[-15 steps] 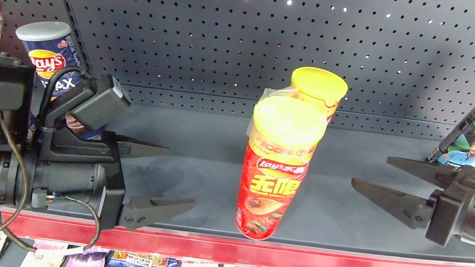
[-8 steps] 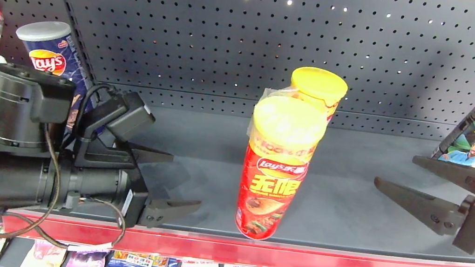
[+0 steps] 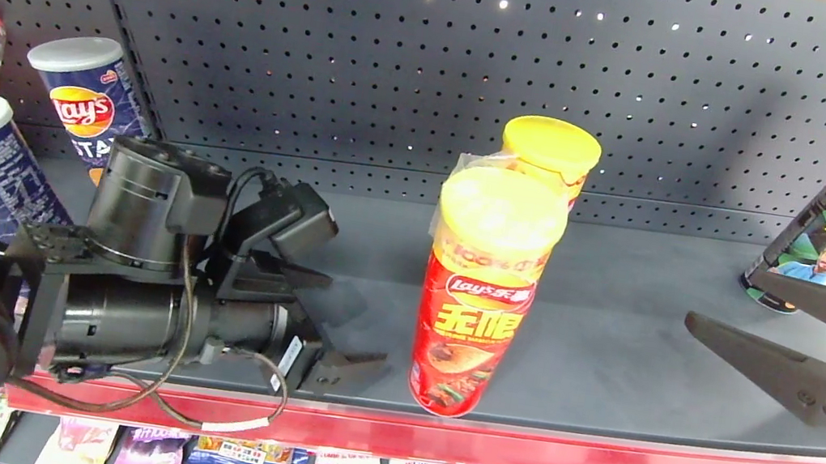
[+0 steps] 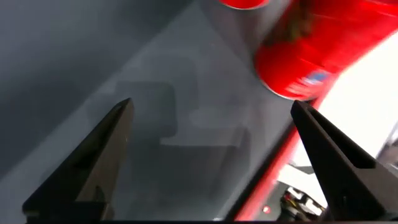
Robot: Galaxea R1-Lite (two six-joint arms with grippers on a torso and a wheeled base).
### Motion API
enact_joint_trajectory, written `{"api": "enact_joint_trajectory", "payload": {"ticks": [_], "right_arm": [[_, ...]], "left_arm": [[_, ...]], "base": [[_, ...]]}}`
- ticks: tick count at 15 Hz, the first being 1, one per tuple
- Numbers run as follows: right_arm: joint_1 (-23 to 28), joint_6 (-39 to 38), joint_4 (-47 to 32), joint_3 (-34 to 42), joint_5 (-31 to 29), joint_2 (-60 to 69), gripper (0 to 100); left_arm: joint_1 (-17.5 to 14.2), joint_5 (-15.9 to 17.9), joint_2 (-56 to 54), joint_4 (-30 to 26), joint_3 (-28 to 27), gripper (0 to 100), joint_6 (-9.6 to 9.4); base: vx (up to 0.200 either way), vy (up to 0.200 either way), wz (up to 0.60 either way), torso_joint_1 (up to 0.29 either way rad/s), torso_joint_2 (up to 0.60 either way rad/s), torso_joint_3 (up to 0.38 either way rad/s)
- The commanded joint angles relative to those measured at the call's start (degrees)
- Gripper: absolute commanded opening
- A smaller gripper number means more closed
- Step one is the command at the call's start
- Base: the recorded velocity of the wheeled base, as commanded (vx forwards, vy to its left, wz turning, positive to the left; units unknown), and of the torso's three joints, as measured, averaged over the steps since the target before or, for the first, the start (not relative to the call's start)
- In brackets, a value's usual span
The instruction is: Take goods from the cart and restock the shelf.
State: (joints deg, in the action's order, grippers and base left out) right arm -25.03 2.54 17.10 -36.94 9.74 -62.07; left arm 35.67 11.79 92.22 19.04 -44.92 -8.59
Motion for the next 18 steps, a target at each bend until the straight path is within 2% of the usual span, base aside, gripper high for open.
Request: {"api": "enact_joint_trajectory", "payload": {"ticks": [1, 14, 16, 18], "right_arm": [[0.0, 0.0, 0.0, -0.2, 0.0, 0.1, 100], [0.0, 0.0, 0.0, -0.6, 0.0, 0.4, 100], [0.0, 0.0, 0.0, -0.6, 0.0, 0.4, 100], [0.1, -0.1, 0.1, -0.7, 0.0, 0.4, 100]], "left_arm": [[0.1, -1.2, 3.2, 0.0, -2.1, 100, -0.02], [2.9, -1.3, 4.3, -0.4, -2.0, 100, -0.11], [3.2, -1.3, 4.2, -0.3, -0.5, 100, -2.3], [3.1, -1.3, 4.2, -0.3, -0.3, 100, -3.1]], "base": [[0.0, 0.0, 0.0, 0.0, 0.0, 0.0], [0.0, 0.0, 0.0, 0.0, 0.0, 0.0], [0.0, 0.0, 0.0, 0.0, 0.0, 0.0], [0.0, 0.0, 0.0, 0.0, 0.0, 0.0]]}}
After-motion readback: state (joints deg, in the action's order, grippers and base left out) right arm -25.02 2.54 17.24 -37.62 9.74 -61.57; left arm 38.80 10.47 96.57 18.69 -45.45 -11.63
